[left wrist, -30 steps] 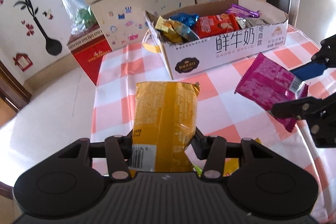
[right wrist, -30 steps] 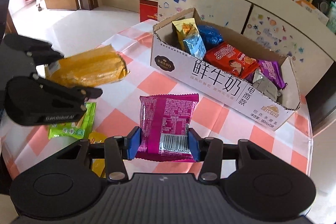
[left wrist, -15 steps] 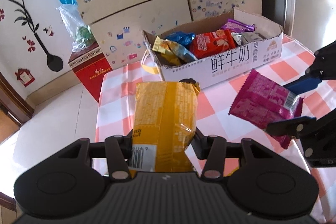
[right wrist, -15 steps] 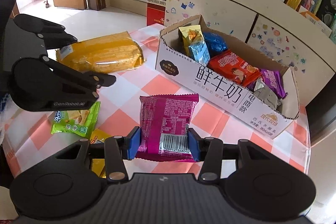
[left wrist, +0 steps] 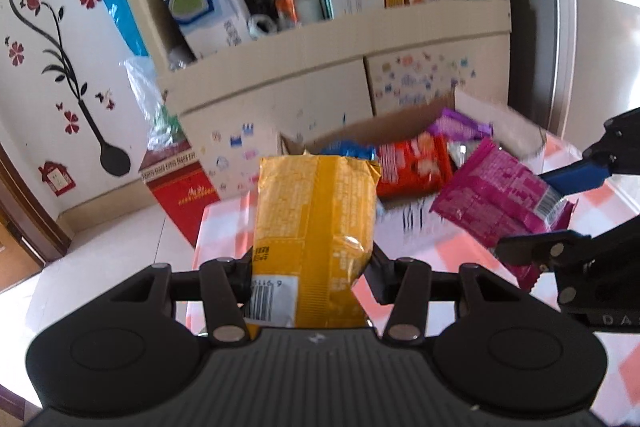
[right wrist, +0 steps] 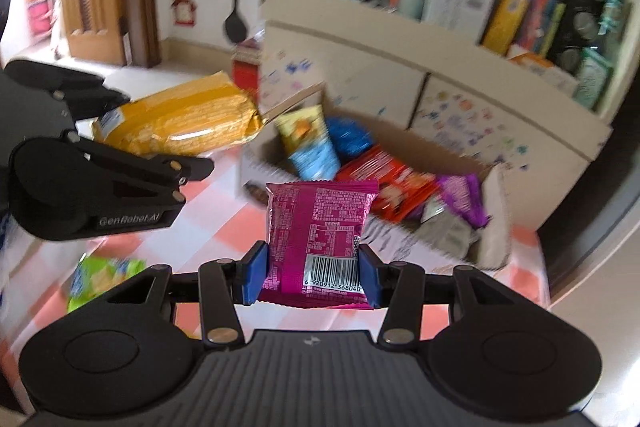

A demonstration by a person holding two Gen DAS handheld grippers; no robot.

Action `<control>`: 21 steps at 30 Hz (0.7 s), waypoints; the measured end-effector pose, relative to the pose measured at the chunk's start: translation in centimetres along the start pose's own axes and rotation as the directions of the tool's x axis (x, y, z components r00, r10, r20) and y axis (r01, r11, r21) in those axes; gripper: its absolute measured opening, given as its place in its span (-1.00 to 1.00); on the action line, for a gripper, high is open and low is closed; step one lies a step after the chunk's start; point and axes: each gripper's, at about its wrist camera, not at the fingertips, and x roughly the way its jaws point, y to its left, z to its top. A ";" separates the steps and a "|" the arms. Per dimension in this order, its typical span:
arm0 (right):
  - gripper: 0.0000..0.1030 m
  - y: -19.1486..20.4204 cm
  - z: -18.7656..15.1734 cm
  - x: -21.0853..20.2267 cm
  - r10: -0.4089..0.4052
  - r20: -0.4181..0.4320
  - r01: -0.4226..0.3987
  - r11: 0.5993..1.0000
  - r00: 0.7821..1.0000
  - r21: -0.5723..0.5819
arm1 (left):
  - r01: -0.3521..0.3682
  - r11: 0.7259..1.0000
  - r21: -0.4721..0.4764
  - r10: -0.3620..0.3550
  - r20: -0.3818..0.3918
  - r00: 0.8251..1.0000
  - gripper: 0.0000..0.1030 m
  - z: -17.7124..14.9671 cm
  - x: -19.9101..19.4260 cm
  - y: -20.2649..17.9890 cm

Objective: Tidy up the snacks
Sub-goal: 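Carry both bags into the box and open both grippers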

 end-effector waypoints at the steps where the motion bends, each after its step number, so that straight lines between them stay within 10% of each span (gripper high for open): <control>1: 0.05 -0.4 0.2 0.0 -0.013 0.009 0.013 1.000 1.000 0.015 | 0.002 1.000 -0.005 -0.002 0.008 1.000 -0.04 0.5 0.2 -0.2; 21: 0.06 -8.5 4.2 3.1 -0.148 0.134 0.092 0.930 0.980 0.355 | 0.080 0.985 -0.156 -0.075 0.037 0.997 -0.03 7.0 7.9 -1.5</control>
